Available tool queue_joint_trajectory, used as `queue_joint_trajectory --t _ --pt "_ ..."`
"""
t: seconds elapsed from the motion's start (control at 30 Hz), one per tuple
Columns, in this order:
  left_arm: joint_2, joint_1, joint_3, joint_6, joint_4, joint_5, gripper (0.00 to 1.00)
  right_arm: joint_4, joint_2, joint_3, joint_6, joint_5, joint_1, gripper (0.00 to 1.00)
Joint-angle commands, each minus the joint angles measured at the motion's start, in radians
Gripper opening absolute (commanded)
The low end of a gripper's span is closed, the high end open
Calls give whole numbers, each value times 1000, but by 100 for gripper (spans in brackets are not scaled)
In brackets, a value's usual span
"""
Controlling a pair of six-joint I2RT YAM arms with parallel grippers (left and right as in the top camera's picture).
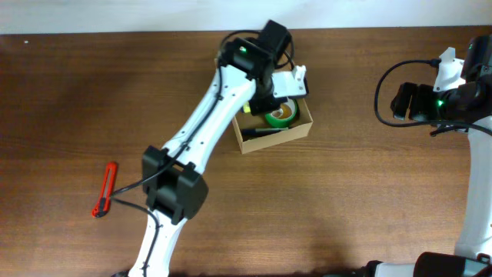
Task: Pack container
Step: 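Carry the yellow highlighter into the box and lower it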
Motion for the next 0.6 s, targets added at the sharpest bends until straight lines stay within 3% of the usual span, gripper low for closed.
queue_joint_trajectory --t 0.0,0.57 --pt "40 -13 16 24 8 -10 1 -3 3 0 6 -16 -5 99" --pt "179 -15 9 -71 43 5 1 7 3 0 2 -8 -6 99"
